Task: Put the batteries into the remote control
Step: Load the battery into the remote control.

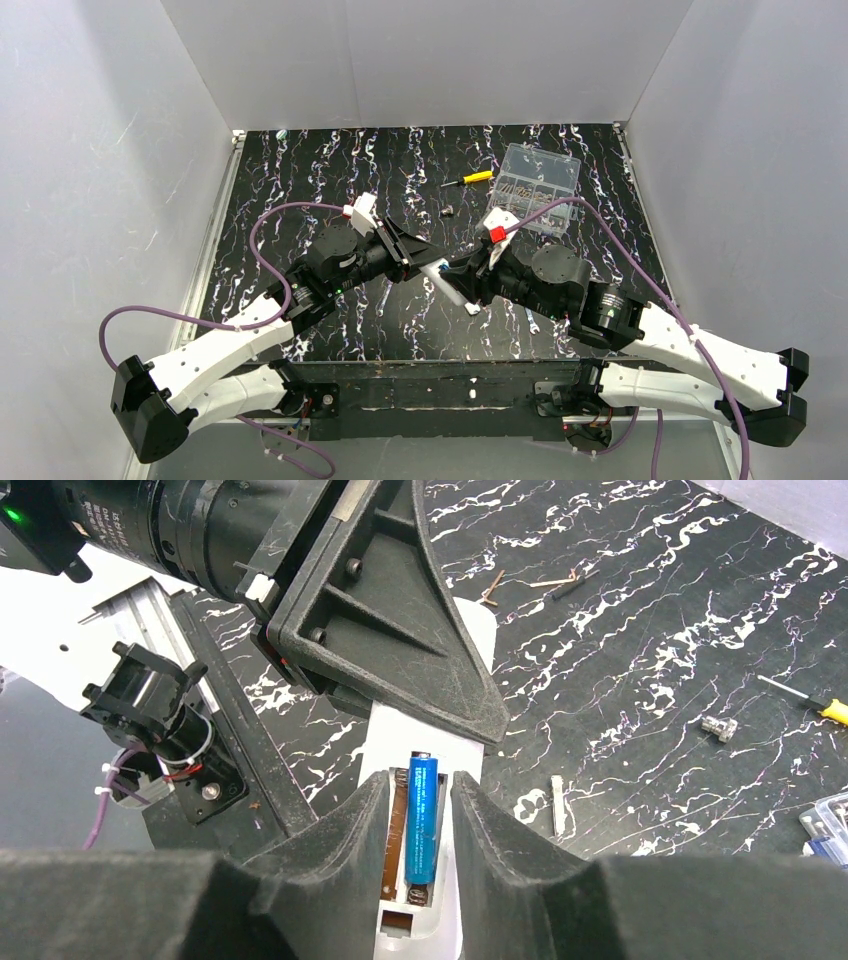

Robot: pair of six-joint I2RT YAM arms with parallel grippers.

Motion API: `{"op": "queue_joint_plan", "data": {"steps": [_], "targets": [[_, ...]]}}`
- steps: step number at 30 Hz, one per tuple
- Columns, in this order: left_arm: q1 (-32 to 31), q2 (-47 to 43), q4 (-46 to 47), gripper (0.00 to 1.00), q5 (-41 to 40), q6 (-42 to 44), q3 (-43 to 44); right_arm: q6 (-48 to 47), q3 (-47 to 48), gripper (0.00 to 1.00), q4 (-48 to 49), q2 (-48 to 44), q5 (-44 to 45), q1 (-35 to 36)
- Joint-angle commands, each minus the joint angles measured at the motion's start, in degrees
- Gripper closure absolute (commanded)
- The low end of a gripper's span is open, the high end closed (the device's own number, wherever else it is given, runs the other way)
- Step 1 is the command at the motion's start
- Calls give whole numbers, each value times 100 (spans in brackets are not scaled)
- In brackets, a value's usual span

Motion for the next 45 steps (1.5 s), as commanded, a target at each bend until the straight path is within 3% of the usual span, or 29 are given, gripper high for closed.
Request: {"op": "queue_joint_plan", "data": {"steps": [1,15,27,37,45], "targets": [[9,-122,449,100,54,2,48,8,167,62,114,-109,48,17],[8,-119,422,100,207,4,48,-68,604,60,-71,-365,252,15],[4,15,247,100,998,-80,223,-1511,603,62,-716,-785,-453,16],[9,188,3,100,1893,9,342,-2547,591,59,-1097,-1126,-1949,15],[8,239,-932,100,2640,541,665,-2751,571,48,-1178,-1226,-2791,-2]]}}
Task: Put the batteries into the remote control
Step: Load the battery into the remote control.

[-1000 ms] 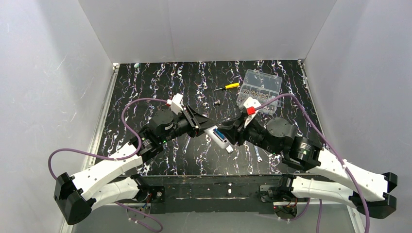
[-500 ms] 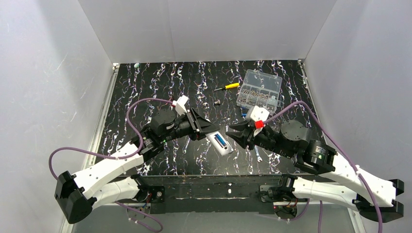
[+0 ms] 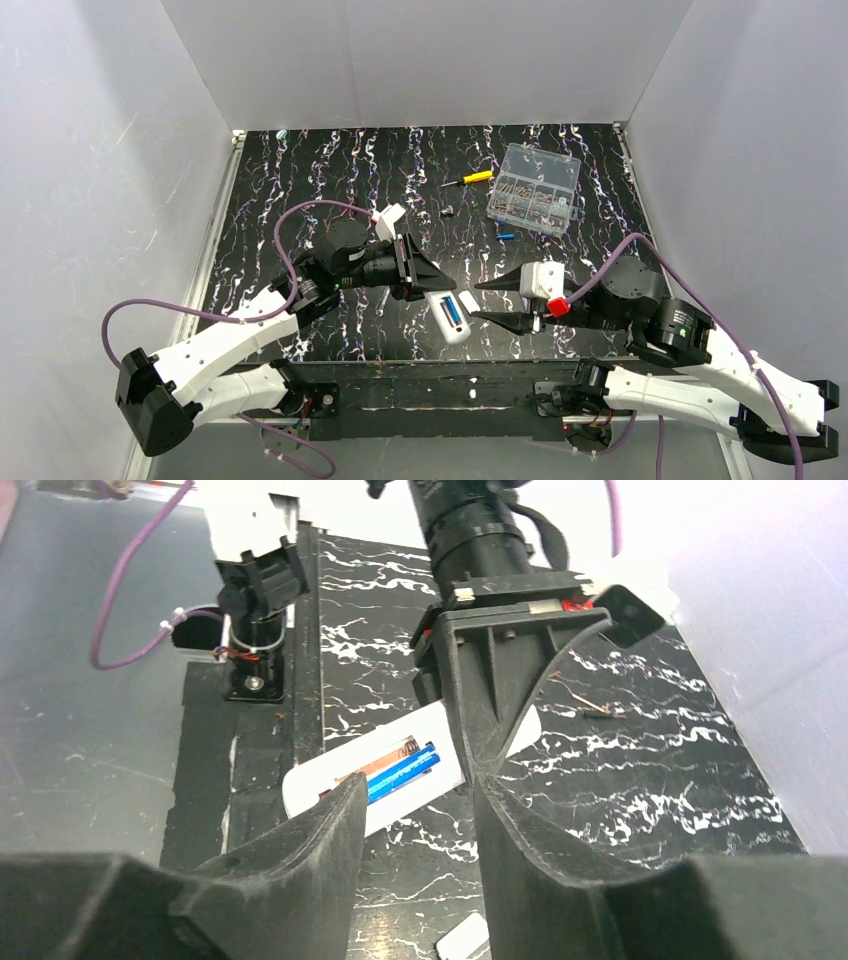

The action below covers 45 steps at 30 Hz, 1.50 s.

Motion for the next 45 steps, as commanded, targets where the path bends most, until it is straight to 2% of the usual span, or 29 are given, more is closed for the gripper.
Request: {"op": "queue_joint_plan", "data": {"steps": [1,10,13,18,25,35,45], "targets": [[9,-48,-500,100,801,452,467,-240,169,47,77,10,-647,-7],[9,-71,-791,100,953,635,484,-56,208,29,417,288,-1126,-274],[9,-99,-806,100,947,644,456,-244,400,26,280,443,-992,-302],[9,-112,-768,100,946,663,422,-547,452,29,-32,542,-1109,-301],[9,-133,-579,100,962,674,372,-39,-121,39,872,194,-1517,-302],[8,-195,-345,100,998,653,351,473,-411,41,1549,400,-2616,-731],[4,-241,-266,100,1016,618,366,564,-668,45,2015,606,-3117,-1156]]}}
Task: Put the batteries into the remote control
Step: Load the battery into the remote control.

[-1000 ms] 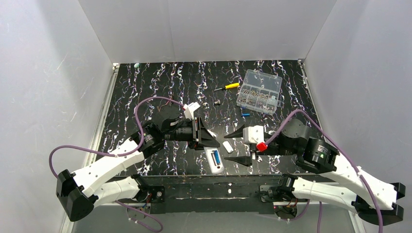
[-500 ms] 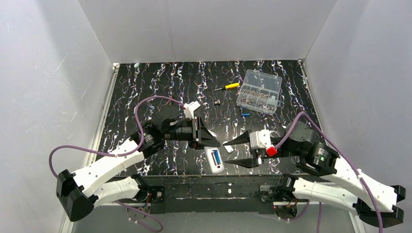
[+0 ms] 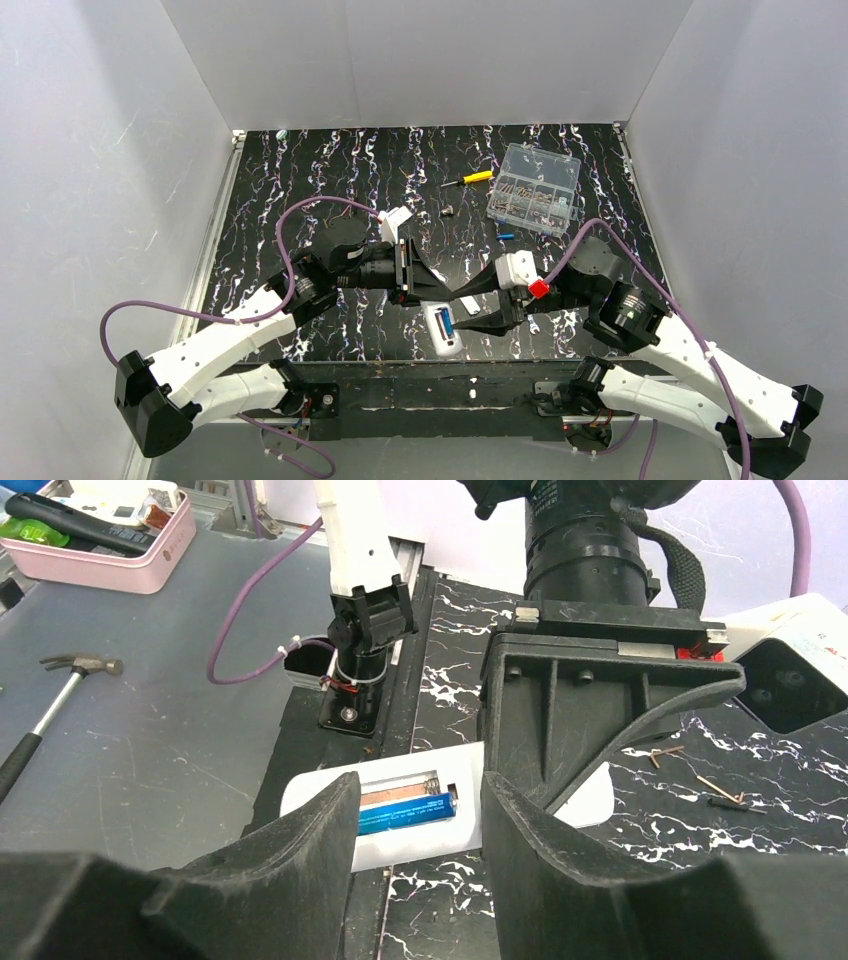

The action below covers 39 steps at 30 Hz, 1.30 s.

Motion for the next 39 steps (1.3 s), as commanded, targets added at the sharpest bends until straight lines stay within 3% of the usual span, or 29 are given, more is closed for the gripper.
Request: {"op": "queue_joint_plan", "data": {"steps": [1,39], "targets": [[7,-192,298,100,299,-9,86,70,-15,45,526,38,-367,-114],[9,-114,533,100,272,-175,145,-447,-379,46,702,77,-145,-134]]}}
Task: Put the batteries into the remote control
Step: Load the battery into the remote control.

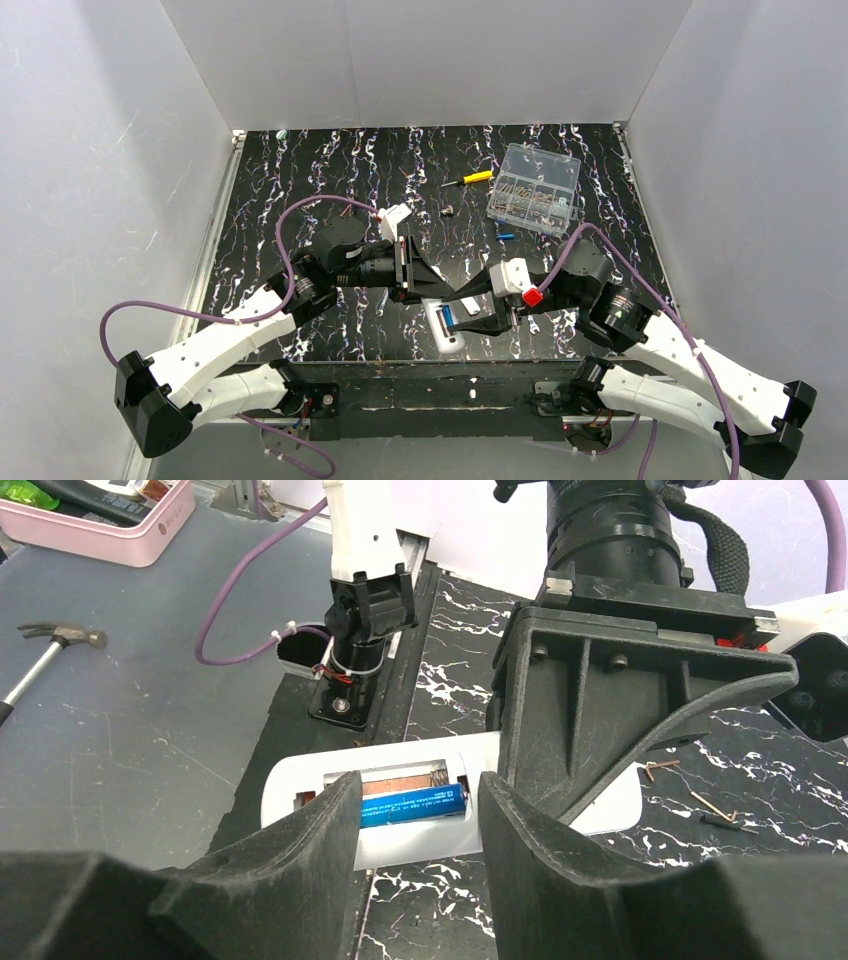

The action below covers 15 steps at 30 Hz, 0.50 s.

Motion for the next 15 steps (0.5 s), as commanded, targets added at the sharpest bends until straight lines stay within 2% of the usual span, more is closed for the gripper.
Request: {"op": "queue_joint_plan", "data": {"steps": [1,15], "targets": [[6,-108,338,100,269,-32,148,-69,-20,46,273,-53,166,-13],[7,-91,386,100,279,-42,140,-60,-46,46,274,-82,232,-18]]}}
